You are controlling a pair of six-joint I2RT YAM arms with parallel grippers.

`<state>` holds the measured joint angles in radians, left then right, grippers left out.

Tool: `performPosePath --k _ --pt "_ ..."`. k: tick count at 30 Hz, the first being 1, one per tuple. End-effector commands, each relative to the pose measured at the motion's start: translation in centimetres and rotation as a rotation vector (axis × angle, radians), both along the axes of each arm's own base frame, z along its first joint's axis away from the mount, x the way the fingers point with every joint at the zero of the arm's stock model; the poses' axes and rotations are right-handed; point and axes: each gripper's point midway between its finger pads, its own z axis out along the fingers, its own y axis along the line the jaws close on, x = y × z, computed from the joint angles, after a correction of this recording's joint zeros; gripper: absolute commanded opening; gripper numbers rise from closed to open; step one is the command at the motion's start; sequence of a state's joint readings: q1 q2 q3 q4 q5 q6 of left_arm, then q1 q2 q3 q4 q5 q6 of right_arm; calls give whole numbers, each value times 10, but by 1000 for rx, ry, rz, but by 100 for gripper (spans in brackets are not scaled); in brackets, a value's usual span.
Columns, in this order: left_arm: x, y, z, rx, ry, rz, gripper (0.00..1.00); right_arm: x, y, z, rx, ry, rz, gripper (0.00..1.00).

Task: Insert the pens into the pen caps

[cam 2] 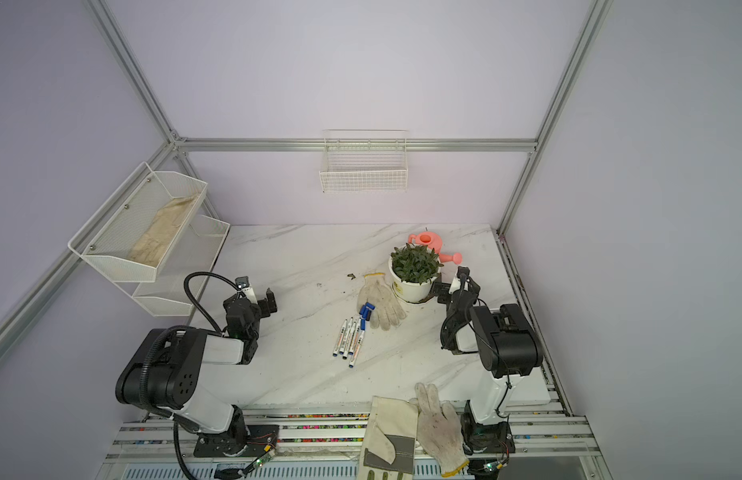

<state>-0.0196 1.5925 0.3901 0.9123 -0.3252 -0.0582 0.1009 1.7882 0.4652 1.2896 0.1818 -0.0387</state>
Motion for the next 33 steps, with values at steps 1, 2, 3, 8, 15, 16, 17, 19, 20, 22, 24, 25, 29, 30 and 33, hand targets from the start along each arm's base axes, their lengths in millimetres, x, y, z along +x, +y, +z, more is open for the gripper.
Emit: performPosePath --k 1,2,3,8,15,16,17,19,20,22,24,25,29,30,33 --pt "-2 3 13 13 -52 4 100 3 3 12 -2 -36 11 97" --pt "-3 3 13 12 -52 4 100 3 2 12 -3 -36 11 97" --pt "-2 3 13 13 -53 3 100 3 2 13 -3 -38 10 97" --pt "-3 4 13 14 -51 4 100 3 3 12 0 -36 11 97" --pt "-2 3 13 13 -52 4 100 3 3 12 -1 -34 10 97" --pt "-3 3 13 13 -51 4 100 3 3 12 -1 -34 11 98" --pt "-2 3 13 13 -52 4 100 3 2 12 -2 -34 10 97" --pt "-3 3 13 13 -51 4 100 3 3 12 -2 -34 11 97" --pt "-3 3 12 13 -51 3 100 3 2 12 -3 -32 11 97" --pt "-2 3 13 11 -53 4 100 3 2 12 -1 -31 10 97" --pt "-3 3 13 11 -52 3 100 3 3 12 2 -30 11 97" --pt "-3 3 13 11 -52 3 100 3 3 12 1 -33 11 97" --pt "-2 3 13 11 -52 4 100 4 4 11 11 -29 16 97" --pt "-3 3 12 11 -50 3 100 4 4 11 13 -28 16 97" --pt "-2 3 13 11 -51 3 100 4 4 11 15 -26 17 97"
